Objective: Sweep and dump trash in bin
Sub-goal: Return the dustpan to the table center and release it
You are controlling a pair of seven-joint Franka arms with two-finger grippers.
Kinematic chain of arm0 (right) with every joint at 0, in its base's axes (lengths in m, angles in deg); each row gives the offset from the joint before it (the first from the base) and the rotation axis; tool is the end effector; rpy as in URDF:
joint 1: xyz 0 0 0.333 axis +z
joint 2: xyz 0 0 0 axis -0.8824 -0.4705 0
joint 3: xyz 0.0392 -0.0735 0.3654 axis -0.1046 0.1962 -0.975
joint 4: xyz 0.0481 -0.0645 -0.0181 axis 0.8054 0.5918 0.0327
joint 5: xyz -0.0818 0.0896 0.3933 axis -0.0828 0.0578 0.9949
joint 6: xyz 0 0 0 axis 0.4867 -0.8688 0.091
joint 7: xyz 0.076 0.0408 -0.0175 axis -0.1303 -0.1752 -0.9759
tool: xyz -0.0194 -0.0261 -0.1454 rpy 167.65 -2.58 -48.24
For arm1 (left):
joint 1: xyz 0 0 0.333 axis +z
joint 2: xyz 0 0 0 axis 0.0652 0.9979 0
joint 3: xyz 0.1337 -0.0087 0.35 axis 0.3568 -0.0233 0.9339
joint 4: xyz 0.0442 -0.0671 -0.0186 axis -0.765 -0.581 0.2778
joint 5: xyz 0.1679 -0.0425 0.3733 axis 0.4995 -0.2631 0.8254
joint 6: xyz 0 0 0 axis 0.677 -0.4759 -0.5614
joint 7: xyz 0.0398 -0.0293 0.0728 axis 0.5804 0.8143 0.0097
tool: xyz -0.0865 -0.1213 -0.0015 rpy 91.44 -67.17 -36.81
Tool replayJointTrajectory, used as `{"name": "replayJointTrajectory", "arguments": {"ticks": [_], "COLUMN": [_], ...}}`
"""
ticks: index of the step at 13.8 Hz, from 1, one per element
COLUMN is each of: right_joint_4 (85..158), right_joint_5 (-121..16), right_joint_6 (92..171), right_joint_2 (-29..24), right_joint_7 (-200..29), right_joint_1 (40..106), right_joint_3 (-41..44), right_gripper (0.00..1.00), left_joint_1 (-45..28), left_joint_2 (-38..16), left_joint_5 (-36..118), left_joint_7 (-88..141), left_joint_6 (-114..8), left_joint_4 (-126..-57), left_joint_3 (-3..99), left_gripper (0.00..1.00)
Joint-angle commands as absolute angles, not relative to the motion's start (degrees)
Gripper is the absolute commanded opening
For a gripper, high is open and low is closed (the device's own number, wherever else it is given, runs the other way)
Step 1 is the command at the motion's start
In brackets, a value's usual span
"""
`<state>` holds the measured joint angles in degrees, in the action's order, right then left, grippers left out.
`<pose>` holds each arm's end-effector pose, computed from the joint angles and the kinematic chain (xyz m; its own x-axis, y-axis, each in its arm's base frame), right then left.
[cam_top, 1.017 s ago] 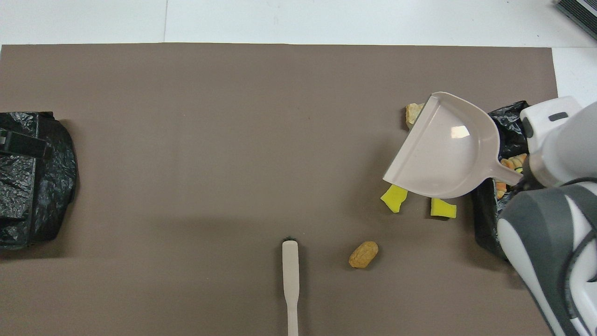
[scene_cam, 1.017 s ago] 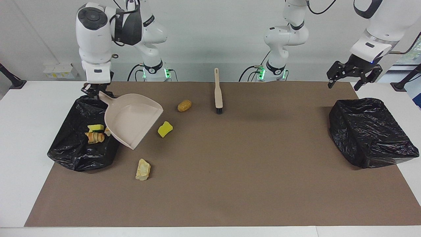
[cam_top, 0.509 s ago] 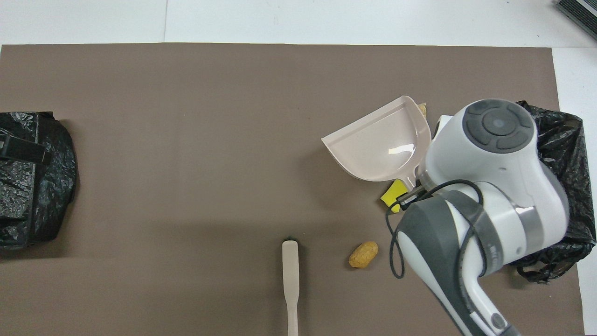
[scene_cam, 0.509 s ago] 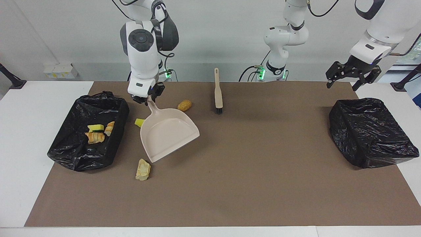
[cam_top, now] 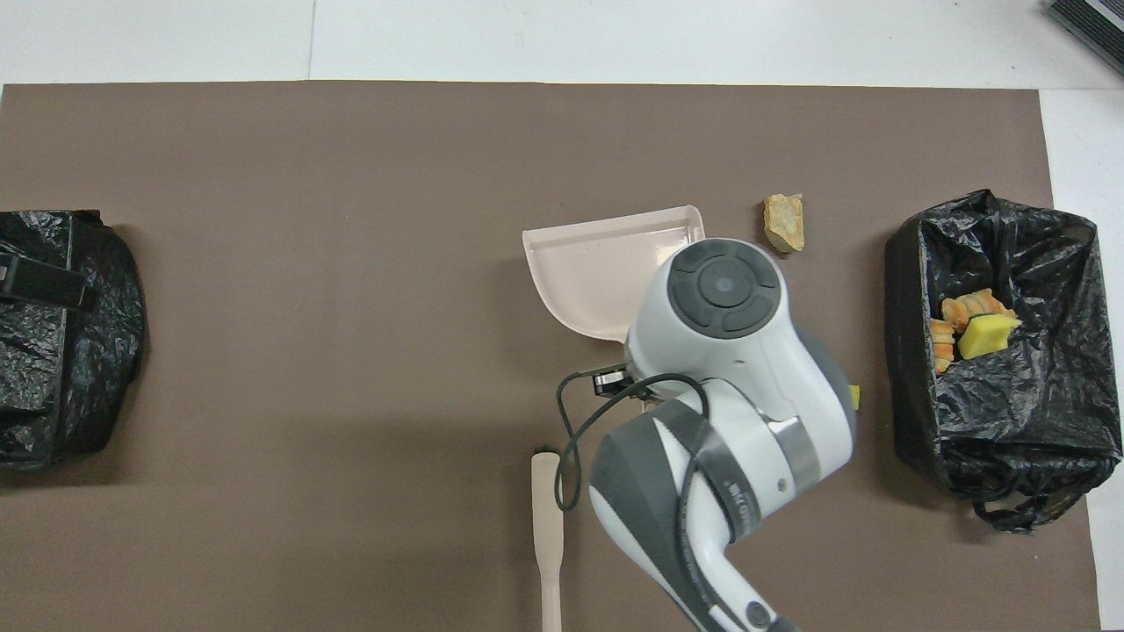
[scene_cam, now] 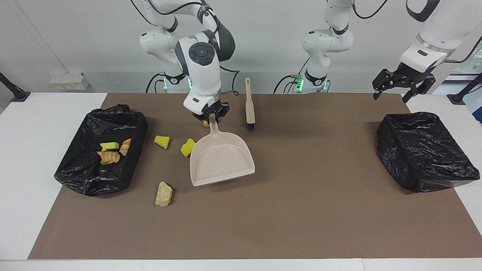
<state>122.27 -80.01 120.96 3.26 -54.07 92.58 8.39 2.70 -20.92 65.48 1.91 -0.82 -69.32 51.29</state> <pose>0.5265 0.3202 0.4444 0.9856 0.1112 -0.1277 0.1121 -0.9937 -0.0002 0.5666 -0.0100 0.6643 0.9841 -0.1775 -0.0064 -0.1773 -0.9839 0.0206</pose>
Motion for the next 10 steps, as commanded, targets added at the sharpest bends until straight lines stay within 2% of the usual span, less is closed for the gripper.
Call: {"name": "replayJointTrajectory", "arguments": {"ticks": [1, 3, 6, 7, 10], "right_joint_4": [118.22, 115.69, 106.55, 105.4, 105.56], "right_joint_5": [-78.76, -79.28, -79.37, -79.37, -78.94], "right_joint_6": [125.09, 127.21, 128.8, 129.5, 130.47], "right_joint_2": [-2.35, -7.16, -16.31, -17.99, -18.09], "right_joint_7": [-48.09, -44.93, -41.84, -41.84, -40.7], "right_joint_1": [94.27, 96.55, 97.27, 97.27, 97.53], "right_joint_3": [8.72, 8.72, 8.81, 8.81, 8.81], "right_gripper": [0.0, 0.0, 0.0, 0.0, 0.0], "left_joint_1": [3.56, 3.56, 3.56, 3.48, 3.48], "left_joint_2": [-21.3, -21.3, -21.39, -21.39, -21.48], "left_joint_5": [65.71, 65.71, 66.41, 66.41, 66.41], "left_joint_7": [3.07, 3.07, 4.12, 4.13, 4.04], "left_joint_6": [-1.64, -1.64, -1.55, -1.38, -1.11], "left_joint_4": [-69.18, -69.18, -69.35, -69.35, -69.35], "left_joint_3": [50.8, 50.8, 50.89, 50.89, 50.89], "left_gripper": [1.0, 1.0, 1.0, 1.0, 1.0]}}
